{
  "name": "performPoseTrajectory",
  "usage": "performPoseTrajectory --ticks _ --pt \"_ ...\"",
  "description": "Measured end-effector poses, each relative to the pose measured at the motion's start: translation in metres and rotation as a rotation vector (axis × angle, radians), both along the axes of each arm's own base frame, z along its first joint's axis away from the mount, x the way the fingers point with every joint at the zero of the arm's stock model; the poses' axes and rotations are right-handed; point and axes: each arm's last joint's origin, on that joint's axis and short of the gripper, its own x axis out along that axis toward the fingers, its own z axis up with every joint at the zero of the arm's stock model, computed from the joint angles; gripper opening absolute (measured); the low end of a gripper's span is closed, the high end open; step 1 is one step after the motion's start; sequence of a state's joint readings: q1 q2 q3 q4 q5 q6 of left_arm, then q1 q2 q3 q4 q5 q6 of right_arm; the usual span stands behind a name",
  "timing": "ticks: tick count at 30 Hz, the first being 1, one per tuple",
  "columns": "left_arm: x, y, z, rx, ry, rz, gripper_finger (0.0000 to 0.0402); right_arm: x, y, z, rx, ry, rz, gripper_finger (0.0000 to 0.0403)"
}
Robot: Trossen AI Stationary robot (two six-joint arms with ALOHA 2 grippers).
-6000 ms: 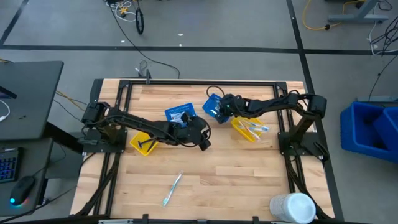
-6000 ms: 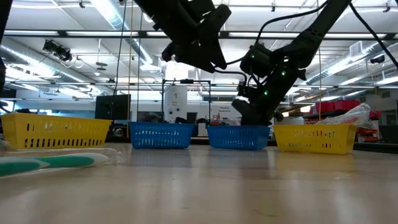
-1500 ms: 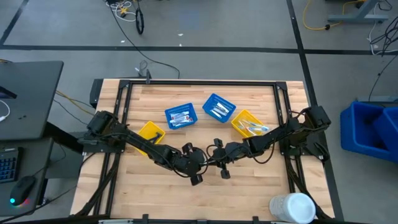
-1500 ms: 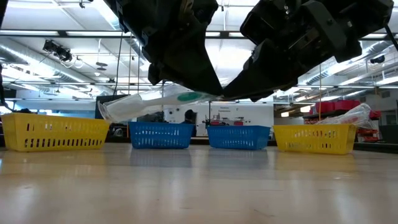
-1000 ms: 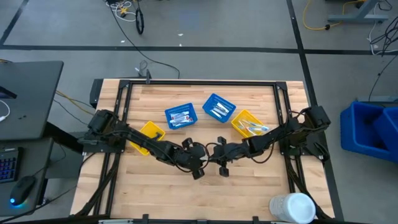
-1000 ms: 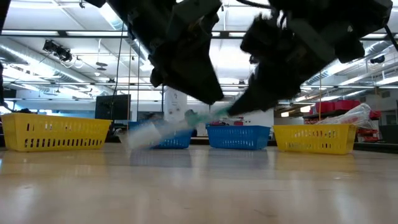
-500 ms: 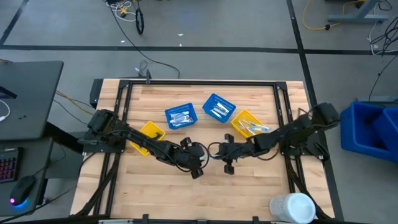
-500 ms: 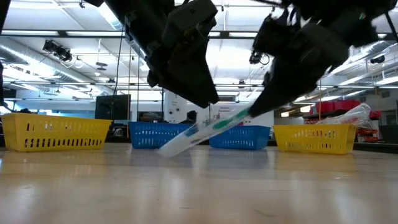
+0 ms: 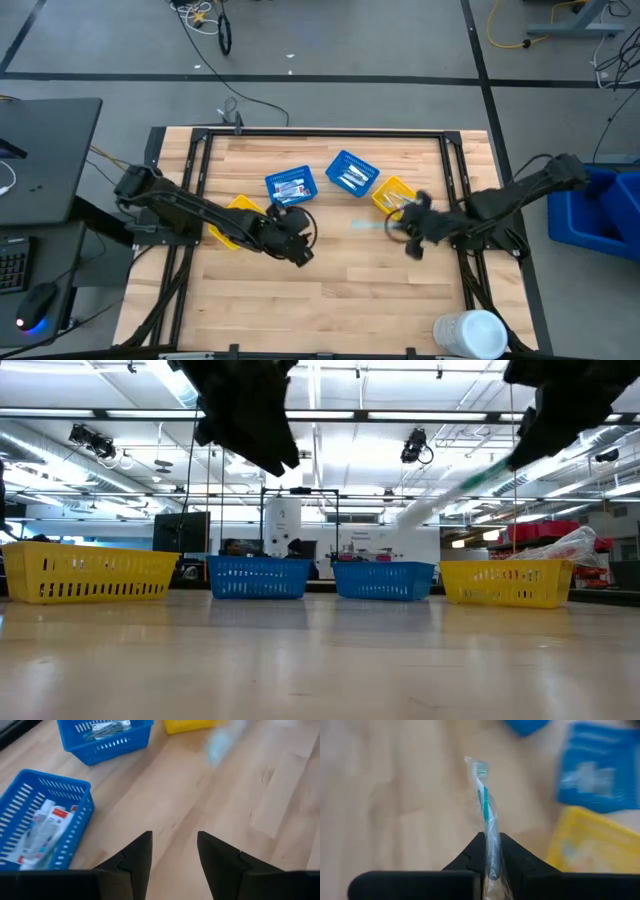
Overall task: Pick & Place Travel size toiletries
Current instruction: Put the blue toothbrush into the right yellow bin
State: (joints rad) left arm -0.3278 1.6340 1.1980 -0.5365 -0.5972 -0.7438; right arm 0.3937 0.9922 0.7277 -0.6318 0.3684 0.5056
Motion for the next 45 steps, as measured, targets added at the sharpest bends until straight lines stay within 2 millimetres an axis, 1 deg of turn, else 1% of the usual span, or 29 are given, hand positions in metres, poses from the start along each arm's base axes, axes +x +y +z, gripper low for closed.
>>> performPoseTrajectory --ticks 4,7,11,15,21,25,28,30,37,40,43,45 --pt "-0.004 0.003 0.007 -0.011 0.035 -0.069 0.0167 -0.032 -0.018 0.013 -0.069 -0.046 -0.188 0.0037" --pt "-0.005 0.005 0.008 -0.001 0.038 -0.079 0.0167 -0.048 -0.027 0.017 -0.067 -0.057 -0.280 0.0037" --pt "-0.004 0.008 0.008 -0.002 0.042 -0.070 0.0167 -0.063 -0.035 0.014 -0.039 0.003 -0.395 0.0038" --pt "-0.004 0.009 0.008 -0.001 0.040 -0.069 0.0167 -0.073 -0.041 0.008 -0.045 0.088 -0.500 0.0038" --pt "-0.004 0.009 0.008 0.008 0.044 -0.076 0.0167 -0.077 -0.048 0.005 -0.073 0.109 -0.606 0.0039" --pt "-0.004 0.009 0.008 0.008 0.043 -0.075 0.0167 -0.075 -0.052 -0.008 -0.068 0.124 -0.644 0.0039" --pt "-0.004 0.009 0.008 0.008 0.043 -0.075 0.0167 -0.073 -0.051 -0.021 -0.007 0.169 -0.630 0.0039" --pt "-0.004 0.009 0.007 0.008 0.044 -0.076 0.0167 -0.071 -0.051 -0.027 0.013 0.162 -0.625 0.0039" --pt "-0.004 0.009 0.008 0.019 0.042 -0.070 0.0167 -0.062 -0.049 -0.028 -0.011 0.104 -0.555 0.0039" --pt "-0.004 0.009 0.008 0.015 0.038 -0.064 0.0167 -0.061 -0.049 -0.037 -0.017 0.115 -0.550 0.0040" --pt "-0.004 0.009 0.008 0.014 0.037 -0.062 0.0167 -0.061 -0.048 -0.048 -0.024 0.151 -0.547 0.0053" --pt "-0.004 0.009 0.008 0.014 0.037 -0.062 0.0167 -0.061 -0.048 -0.053 -0.006 0.167 -0.540 0.0073"
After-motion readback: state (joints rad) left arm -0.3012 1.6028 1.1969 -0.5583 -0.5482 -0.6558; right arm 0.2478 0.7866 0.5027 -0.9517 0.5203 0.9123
